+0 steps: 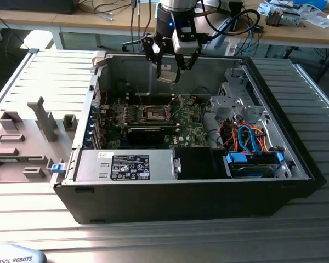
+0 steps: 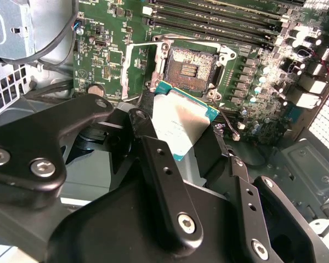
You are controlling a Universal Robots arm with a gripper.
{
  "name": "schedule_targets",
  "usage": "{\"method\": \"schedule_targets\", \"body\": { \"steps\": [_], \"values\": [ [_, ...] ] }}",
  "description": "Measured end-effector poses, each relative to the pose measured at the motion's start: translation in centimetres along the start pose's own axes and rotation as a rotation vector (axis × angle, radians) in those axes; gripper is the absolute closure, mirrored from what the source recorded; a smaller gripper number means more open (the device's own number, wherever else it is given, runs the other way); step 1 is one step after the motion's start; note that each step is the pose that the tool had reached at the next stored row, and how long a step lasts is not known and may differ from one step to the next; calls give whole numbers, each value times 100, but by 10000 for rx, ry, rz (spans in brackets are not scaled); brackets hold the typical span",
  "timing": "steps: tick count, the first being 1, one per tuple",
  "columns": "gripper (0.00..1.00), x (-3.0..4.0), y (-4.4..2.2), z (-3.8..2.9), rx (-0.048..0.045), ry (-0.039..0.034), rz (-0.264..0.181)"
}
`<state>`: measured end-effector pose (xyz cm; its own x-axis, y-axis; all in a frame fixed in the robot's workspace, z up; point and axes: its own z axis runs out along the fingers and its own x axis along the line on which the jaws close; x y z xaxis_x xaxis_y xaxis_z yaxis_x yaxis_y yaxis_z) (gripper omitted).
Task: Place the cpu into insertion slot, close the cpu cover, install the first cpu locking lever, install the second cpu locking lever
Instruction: 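Place the cpu into insertion slot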
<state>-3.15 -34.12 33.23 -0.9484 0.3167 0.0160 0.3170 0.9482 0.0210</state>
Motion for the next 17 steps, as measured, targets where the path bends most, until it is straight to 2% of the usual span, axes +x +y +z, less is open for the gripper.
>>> {"method": "schedule_targets", "body": {
  "steps": [17],
  "values": [
    [46, 0, 0, 0, -1, -3, 168]
  ]
}}
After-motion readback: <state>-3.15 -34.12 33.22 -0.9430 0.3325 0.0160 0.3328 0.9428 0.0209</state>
